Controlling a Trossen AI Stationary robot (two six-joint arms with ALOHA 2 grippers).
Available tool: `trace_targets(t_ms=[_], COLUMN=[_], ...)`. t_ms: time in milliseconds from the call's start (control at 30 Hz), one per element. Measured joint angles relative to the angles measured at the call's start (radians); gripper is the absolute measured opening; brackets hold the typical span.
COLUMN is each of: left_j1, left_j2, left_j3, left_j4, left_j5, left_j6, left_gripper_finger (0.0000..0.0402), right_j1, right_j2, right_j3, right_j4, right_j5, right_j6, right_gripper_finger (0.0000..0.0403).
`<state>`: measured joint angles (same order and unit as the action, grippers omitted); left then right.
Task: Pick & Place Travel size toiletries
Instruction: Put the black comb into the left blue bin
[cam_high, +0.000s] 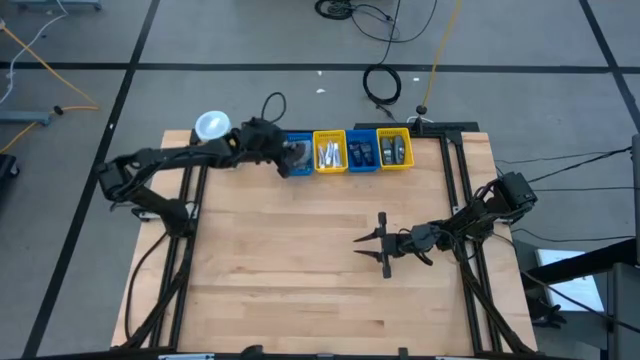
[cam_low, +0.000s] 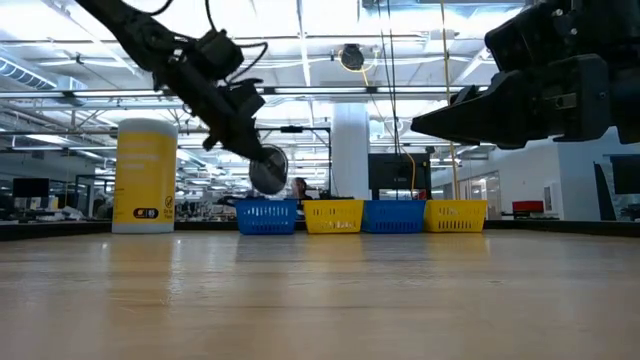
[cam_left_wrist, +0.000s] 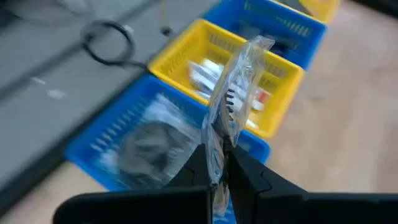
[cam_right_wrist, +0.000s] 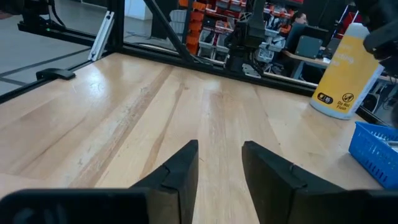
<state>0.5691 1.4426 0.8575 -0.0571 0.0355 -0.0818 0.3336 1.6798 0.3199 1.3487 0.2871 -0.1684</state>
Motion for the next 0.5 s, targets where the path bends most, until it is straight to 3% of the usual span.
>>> trace_targets(t_ms=[167,300,500], left_j1=[0.049,0.061,0.065], left_j2=[0.059,0.106,0.141], left_j3=[0.000,0.000,0.000], left_j4=[0.031,0.038,0.064], left_j5=[0.147,0.155,0.148], left_j6=[-0.032,-0.033,-0.026], left_gripper_finger=[0.0030,0.0049,0.0041], right_j1=[0.000,0.000,0.000], right_j2=[0.000,0.000,0.000], right_j3=[0.000,0.000,0.000], right_j4=[0.000,0.000,0.000], right_j5=[0.000,0.000,0.000], right_j6=[0.002,0.003,0.003], right_gripper_finger=[0.0116,0.0116,0.0116])
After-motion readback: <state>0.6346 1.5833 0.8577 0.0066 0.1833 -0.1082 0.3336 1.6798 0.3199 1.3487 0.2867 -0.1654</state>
